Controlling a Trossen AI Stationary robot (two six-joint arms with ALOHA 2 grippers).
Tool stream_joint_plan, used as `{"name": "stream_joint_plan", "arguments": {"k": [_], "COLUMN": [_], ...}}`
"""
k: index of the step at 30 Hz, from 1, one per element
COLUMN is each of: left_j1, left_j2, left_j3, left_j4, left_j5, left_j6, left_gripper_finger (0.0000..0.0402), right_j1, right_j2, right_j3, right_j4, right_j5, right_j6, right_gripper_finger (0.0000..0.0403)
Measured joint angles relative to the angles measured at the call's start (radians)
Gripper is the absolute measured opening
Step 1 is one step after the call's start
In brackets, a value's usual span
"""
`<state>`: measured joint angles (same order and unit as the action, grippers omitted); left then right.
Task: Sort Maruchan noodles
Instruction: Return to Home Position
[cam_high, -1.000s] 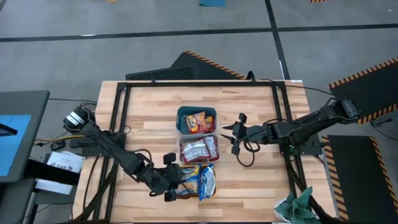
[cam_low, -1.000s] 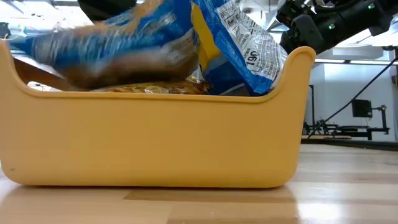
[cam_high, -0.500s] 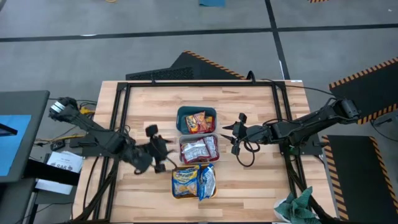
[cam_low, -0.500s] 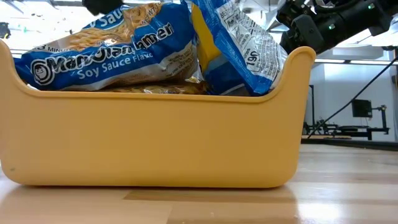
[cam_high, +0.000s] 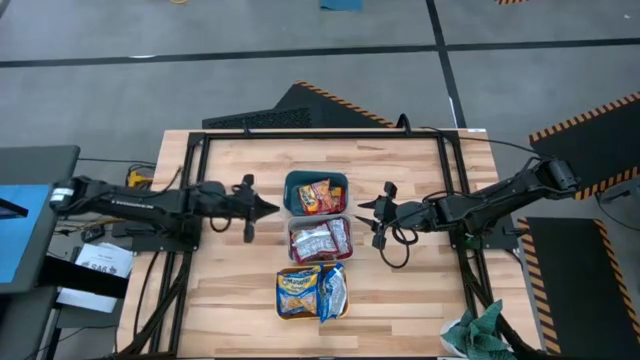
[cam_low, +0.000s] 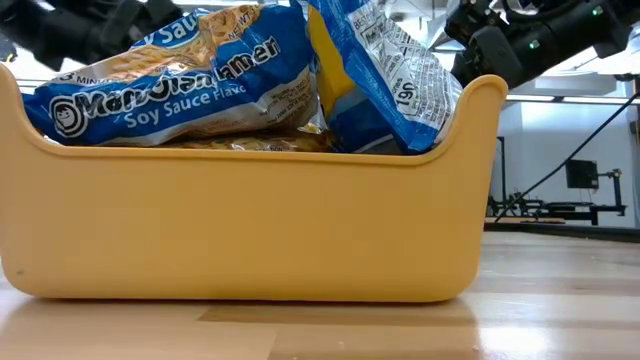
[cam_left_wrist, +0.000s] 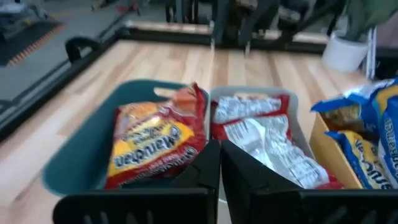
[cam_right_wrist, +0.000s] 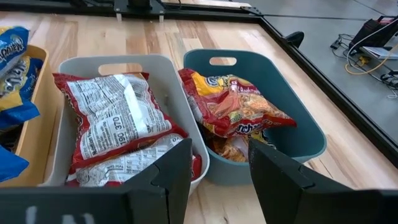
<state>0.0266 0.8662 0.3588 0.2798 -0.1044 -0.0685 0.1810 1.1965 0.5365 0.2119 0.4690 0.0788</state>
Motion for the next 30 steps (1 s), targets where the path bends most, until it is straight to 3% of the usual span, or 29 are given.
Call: {"name": "stream_joint_plan", "arguments": {"k": [5, 12, 22, 26, 30], "left_j1": [0.009, -0.075, -0.129, -0.127, -0.127], "left_j2": [-0.17, -0.384, -0.573, -0.624, -0.662], "left_j3": [-0.094, -0.227, -0.348, -0.348, -0.348], "left_j4": [0.018, 0.026, 0.013, -0.01, -0.013], "left_j5": [0.027, -0.034, -0.065, -0.065, -0.065], "left_j6": [-0.022, -0.04, 0.003, 0.038, 0.047], "left_gripper_finger": [0.0, 0.0, 0.0, 0.0, 0.0], "right_j1": [0.002, 0.002, 0.002, 0.01, 0.026], "right_j2": [0.0, 0.0, 0.0, -0.01, -0.074], "right_j3": [0.0, 0.0, 0.006, 0.038, 0.057], "right_j4": [-0.042, -0.045, -0.047, -0.16, -0.314], "right_j5": [0.0, 0.0, 0.001, 0.002, 0.004], "right_j6": [0.01, 0.027, 0.029, 0.008, 0.004], "right_gripper_finger": [0.0179, 0.0179, 0.0177, 0.0148, 0.0074]}}
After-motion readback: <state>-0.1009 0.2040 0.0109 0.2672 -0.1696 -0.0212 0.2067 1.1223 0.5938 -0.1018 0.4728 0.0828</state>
